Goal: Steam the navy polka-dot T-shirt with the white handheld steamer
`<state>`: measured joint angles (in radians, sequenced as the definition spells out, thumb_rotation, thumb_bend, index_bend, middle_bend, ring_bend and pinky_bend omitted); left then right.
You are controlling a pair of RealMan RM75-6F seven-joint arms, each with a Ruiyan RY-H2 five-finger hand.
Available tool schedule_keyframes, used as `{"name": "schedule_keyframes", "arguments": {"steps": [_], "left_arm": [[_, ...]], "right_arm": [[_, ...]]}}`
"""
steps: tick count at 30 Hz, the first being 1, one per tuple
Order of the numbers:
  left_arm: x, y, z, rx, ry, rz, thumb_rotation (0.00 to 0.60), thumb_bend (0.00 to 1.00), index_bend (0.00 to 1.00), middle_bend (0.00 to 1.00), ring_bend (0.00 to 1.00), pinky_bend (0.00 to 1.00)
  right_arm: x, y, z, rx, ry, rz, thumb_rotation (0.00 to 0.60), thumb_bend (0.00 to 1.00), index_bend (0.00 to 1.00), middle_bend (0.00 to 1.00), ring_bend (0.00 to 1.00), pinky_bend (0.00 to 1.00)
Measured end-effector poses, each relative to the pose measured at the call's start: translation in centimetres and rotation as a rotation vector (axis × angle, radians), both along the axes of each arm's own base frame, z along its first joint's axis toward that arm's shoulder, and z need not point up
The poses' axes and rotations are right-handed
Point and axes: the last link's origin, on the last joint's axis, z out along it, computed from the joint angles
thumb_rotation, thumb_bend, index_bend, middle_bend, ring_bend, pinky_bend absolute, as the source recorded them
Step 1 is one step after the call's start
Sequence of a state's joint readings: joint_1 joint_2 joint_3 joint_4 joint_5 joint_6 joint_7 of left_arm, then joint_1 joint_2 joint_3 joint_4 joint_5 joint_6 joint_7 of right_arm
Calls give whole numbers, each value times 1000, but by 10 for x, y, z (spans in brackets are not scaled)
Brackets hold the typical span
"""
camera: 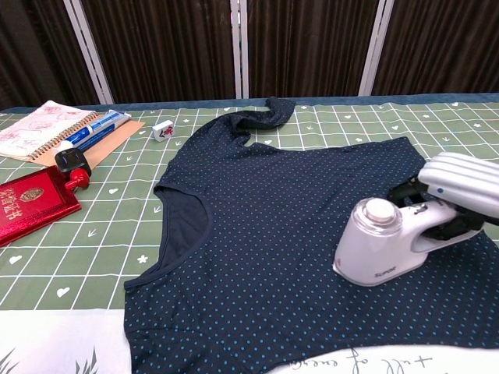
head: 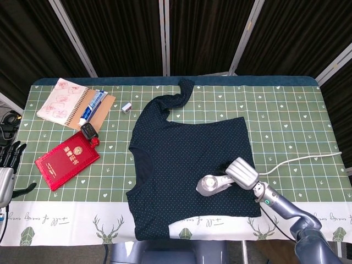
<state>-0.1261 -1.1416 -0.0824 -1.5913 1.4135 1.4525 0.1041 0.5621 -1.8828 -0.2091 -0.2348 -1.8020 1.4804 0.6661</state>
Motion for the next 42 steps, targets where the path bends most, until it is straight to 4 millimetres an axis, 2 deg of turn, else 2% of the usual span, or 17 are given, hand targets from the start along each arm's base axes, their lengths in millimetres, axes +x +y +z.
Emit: {"name": "schedule_keyframes", "arguments": {"steps": [9, 11, 15, 31, 42], "left_arm": [[1, 0, 1, 6, -3, -4, 600, 0, 0, 0, 0, 0], [1, 0, 1, 5, -3, -3, 600, 0, 0, 0, 0, 0], [2, 0, 0, 2, -3, -6, 600, 0, 0, 0, 0, 0], [3, -1, -1, -2, -8, -12, 600, 0, 0, 0, 0, 0], [3, -1, -1, -3, -8, -11, 600, 0, 0, 0, 0, 0]], "right_arm": [[-47, -5, 41, -57, 56, -174, 600, 696, 779, 662, 678, 966], [-55, -6, 50, -68, 58, -202, 600, 700, 779, 662, 678, 966], [-57, -5, 52, -67, 35, -223, 600, 707, 779, 662, 677, 966], [-31, 7, 23, -26, 14, -92, 600, 699, 779, 662, 677, 965], [8, 19, -3, 25, -29, 108, 600, 692, 779, 663, 677, 966]]}}
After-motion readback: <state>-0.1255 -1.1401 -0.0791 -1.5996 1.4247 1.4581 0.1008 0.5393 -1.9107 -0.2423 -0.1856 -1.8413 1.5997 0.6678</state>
